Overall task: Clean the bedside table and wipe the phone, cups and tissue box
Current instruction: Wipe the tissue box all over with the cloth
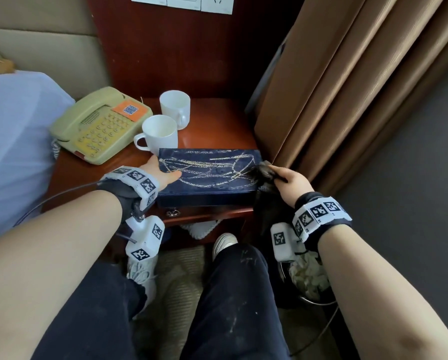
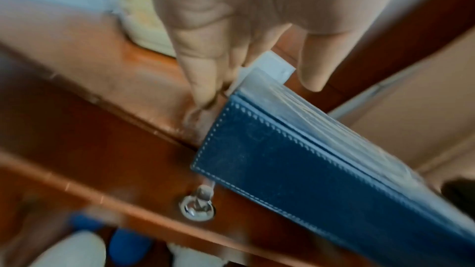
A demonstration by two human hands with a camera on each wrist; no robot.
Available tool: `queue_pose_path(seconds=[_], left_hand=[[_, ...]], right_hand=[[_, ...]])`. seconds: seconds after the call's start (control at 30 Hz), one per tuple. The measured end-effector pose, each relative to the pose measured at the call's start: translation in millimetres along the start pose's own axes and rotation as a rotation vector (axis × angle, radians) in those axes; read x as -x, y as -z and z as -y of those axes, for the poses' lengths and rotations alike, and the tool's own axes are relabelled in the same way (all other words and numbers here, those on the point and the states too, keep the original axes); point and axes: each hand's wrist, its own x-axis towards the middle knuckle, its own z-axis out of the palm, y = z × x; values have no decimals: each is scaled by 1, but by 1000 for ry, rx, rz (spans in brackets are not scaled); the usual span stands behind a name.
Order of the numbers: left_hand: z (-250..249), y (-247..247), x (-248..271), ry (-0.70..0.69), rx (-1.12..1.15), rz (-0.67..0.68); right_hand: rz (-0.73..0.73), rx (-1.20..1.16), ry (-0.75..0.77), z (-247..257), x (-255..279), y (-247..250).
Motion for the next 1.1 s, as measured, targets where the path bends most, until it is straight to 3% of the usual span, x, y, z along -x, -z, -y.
queue_pose_path(seconds=[0.13,0.2,0.27,0.37,0.43,0.6,0.67,0.73,0.83,0.93,1.0,1.03,1.1], left_hand=[[-8,-6,6,-371,-499,13],[-9,-11,4,-432,-623,91],[-7,-14,2,-420,-603,140],[-8,-14,0,-403,-579,143],[-11,-13,-1,-397,-601,136],[-14,-13,-1,-395,-626,157],[-14,-11,-1,-397,-619,168],[-14,-9,0,-396,-618,172],[-13,-9,-1,-396,-614,179],[-14,-7,-3,-393,-607,191],[-15,-6,-2,-389,-610,205],[-15,-5,-2,-390,-614,205],[-16,-4,-2,-397,-620,198]], right_hand=[[-186,272,15,-3,-1,16],[-174,401,134,2,1,15],[-96,490,224,9,3,8],[21,599,233,15,9,-4],[40,594,322,15,16,-7],[283,522,569,11,21,16],[153,503,510,12,5,25],[-6,527,316,13,-14,20],[26,581,143,21,-19,-8],[124,617,330,22,0,-15],[300,604,454,26,8,0],[371,601,468,28,4,8],[332,594,405,28,-15,21]])
